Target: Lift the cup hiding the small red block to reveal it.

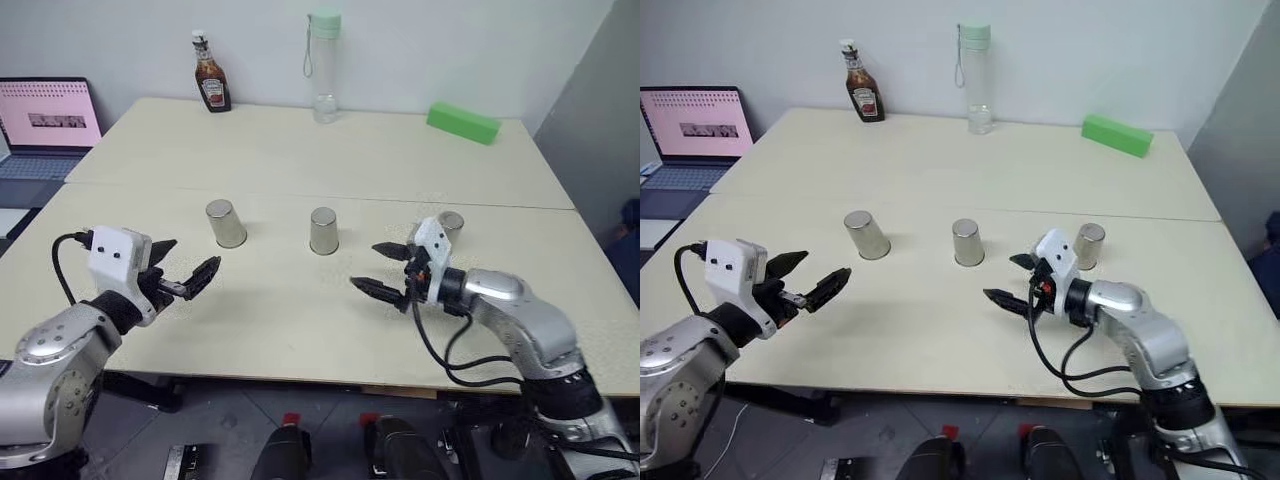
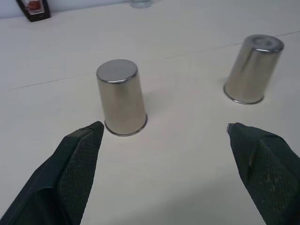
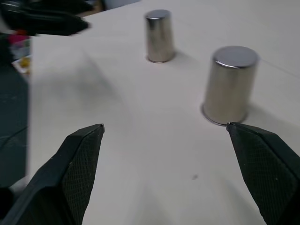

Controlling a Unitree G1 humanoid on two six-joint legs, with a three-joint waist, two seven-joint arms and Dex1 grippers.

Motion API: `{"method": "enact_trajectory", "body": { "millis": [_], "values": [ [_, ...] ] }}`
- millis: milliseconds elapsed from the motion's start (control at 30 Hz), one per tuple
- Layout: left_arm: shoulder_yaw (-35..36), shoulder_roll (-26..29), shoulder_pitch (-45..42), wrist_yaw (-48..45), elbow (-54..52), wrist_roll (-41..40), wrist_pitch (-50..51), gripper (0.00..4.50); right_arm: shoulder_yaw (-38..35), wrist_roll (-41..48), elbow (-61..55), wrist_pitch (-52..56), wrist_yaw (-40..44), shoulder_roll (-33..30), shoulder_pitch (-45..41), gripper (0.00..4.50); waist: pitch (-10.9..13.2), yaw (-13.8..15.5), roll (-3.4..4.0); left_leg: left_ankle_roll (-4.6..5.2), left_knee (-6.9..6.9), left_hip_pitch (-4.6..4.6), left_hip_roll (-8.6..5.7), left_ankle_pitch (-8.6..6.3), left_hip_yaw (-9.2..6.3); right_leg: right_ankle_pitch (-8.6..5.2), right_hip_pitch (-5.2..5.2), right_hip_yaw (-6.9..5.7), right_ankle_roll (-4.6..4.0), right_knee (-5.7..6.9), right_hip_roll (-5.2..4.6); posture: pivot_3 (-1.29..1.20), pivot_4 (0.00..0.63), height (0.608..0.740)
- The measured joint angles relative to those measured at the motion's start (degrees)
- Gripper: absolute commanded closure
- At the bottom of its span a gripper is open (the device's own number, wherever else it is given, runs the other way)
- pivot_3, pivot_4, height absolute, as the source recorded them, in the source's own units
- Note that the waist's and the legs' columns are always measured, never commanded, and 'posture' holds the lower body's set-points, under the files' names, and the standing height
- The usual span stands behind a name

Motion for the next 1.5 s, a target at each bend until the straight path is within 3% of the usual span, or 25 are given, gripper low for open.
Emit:
{"method": "enact_trajectory", "body": {
  "millis": [233, 767, 933, 1067, 1267, 1500],
  "values": [
    [-7.8, -8.7, -11.4, 9.4, 16.1, 10.2, -9.7, 0.0, -1.5, 5.3, -3.7, 5.9, -0.8, -0.1, -1.2, 0.06, 0.0, 0.2, -0.07, 0.06, 0.09, -0.02, 0.0, 0.06, 0.02, 0.14, 0.02, 0.02, 0.08, 0.02, 0.12, 0.0, 0.15, 0.74],
    [-11.1, -11.9, -31.4, 7.8, 52.6, 16.3, -28.0, 0.0, -2.6, 7.7, -7.6, 10.2, -6.8, 0.2, -1.5, 0.06, -0.1, 0.1, -0.1, 0.06, 0.07, -0.18, -0.07, 0.04, 0.1, 0.22, -0.08, 0.04, 0.18, -0.1, 0.03, 0.0, 0.15, 0.74],
    [-11.2, -12.0, -33.3, 6.6, 58.6, 16.7, -32.3, 0.9, -3.6, 8.4, -7.8, 10.6, -8.1, 0.2, -1.5, 0.0, -0.1, 0.0, -0.1, 0.07, 0.04, -0.19, -0.05, 0.03, 0.1, 0.24, -0.1, 0.06, 0.14, -0.11, 0.02, 0.0, 0.15, 0.74],
    [-11.2, -12.0, -33.3, 6.6, 60.2, 17.4, -34.2, 1.71, -3.8, 8.8, -7.8, 10.8, -8.8, 0.2, -1.5, 0.0, -0.1, 0.0, -0.1, 0.06, 0.04, -0.19, -0.05, 0.03, 0.07, 0.24, -0.09, 0.06, 0.15, -0.11, 0.01, 0.0, 0.15, 0.74],
    [-11.5, -11.9, -33.2, 6.8, 58.0, 18.2, -33.9, 1.71, -3.8, 8.9, -7.8, 10.8, -9.2, 0.2, -1.5, 0.0, -0.1, 0.0, -0.1, 0.06, 0.06, -0.22, -0.05, 0.03, 0.06, 0.24, -0.1, 0.05, 0.16, -0.11, 0.0, 0.0, 0.15, 0.74],
    [-7.7, -8.1, -31.4, 9.8, 36.4, 15.4, -18.6, 1.71, -3.7, 8.9, -7.7, 10.8, -9.2, 0.7, -1.9, 0.0, 0.0, -0.4, -0.11, 0.06, 0.01, -0.18, -0.03, 0.03, 0.08, 0.25, -0.11, 0.1, 0.15, -0.1, 0.0, 0.0, 0.15, 0.74]
  ]
}}
